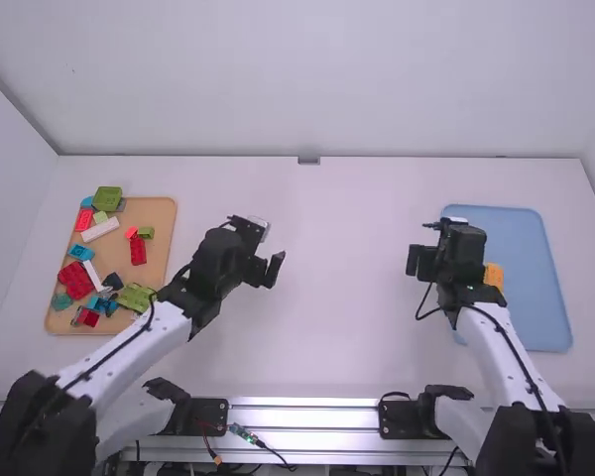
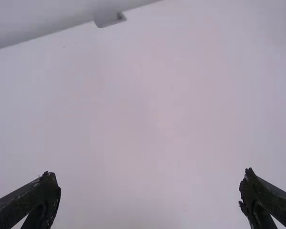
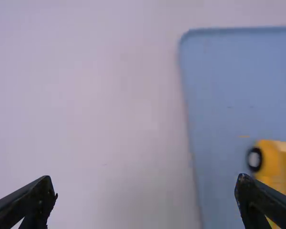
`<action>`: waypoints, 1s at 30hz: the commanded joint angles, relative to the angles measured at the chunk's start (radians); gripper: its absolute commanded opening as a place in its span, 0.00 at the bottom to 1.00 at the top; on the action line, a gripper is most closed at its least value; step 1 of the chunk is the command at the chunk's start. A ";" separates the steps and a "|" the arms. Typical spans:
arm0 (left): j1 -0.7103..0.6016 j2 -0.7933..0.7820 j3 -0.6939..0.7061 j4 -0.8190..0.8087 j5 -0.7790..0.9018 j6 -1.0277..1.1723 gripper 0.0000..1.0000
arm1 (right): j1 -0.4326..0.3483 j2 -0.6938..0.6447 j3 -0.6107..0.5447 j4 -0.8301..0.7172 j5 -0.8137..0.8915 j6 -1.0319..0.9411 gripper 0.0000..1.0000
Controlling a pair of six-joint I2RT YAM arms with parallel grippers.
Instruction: Assemble lego blocks to make yellow taxi
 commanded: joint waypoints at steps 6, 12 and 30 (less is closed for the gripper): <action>0.027 -0.170 -0.035 -0.095 -0.027 -0.006 0.96 | 0.100 -0.046 -0.036 0.026 -0.021 0.001 0.96; 0.104 -0.246 -0.112 -0.067 0.012 0.005 0.88 | 0.026 -0.120 -0.110 0.099 -0.068 0.001 0.89; 0.409 -0.614 -0.480 -0.067 0.012 0.005 0.52 | -0.010 -0.470 -0.459 0.130 -0.068 0.001 0.54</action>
